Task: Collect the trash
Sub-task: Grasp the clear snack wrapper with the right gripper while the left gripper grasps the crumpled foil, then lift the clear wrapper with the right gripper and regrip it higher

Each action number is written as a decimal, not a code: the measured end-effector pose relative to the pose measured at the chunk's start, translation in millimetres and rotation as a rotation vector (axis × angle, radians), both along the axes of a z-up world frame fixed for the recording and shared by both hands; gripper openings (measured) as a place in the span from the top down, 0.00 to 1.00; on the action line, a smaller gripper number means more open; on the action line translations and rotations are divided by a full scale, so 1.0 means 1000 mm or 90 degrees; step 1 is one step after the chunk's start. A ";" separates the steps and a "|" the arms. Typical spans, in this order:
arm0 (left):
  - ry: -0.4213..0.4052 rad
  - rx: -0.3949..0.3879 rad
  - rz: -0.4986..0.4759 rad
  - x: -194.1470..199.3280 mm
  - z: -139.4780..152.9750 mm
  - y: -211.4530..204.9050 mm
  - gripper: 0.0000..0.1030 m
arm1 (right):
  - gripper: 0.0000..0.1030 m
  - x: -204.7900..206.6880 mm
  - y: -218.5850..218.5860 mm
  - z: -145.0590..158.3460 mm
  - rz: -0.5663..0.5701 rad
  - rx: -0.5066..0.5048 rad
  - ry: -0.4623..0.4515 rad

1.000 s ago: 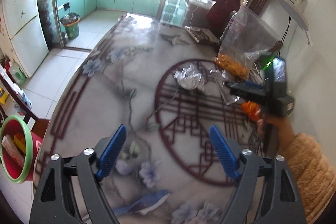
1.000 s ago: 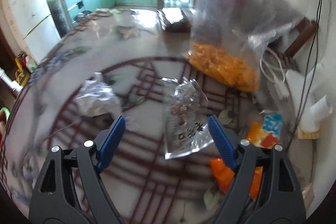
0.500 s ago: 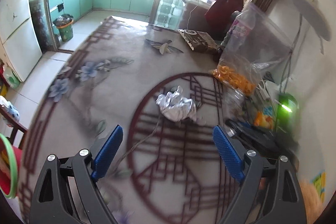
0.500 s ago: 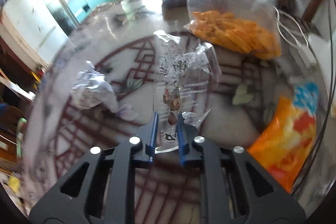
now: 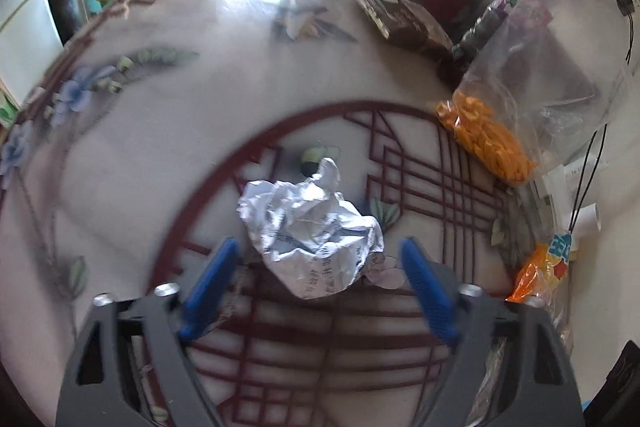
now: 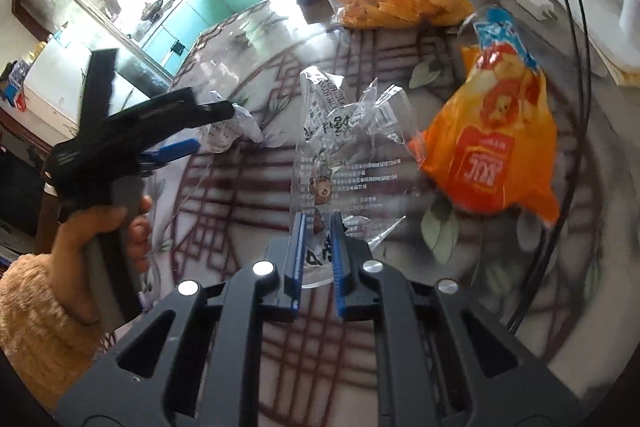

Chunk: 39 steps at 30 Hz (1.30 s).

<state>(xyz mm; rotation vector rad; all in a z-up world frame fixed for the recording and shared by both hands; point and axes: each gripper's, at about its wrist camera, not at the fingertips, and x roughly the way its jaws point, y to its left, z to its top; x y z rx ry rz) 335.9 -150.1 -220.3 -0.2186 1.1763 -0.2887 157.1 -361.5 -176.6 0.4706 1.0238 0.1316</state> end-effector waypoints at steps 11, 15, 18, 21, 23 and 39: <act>-0.112 0.031 -0.146 -0.053 0.044 -0.002 0.50 | 0.88 -0.006 0.020 0.019 0.008 -0.008 -0.007; -0.137 0.045 -0.155 -0.085 0.067 0.021 0.50 | 0.86 -0.009 0.036 0.025 0.022 -0.029 -0.009; -0.127 0.028 -0.135 -0.106 0.074 0.046 0.50 | 0.85 -0.012 0.048 0.032 0.032 -0.030 -0.019; -0.123 0.033 -0.120 -0.128 0.077 0.068 0.50 | 0.85 -0.013 0.063 0.038 0.045 -0.041 -0.025; -0.120 0.033 -0.111 -0.141 0.076 0.080 0.49 | 0.85 -0.013 0.074 0.041 0.057 -0.051 -0.028; -0.085 0.017 -0.058 -0.191 0.062 0.151 0.49 | 0.82 -0.026 0.138 0.043 0.119 -0.076 -0.022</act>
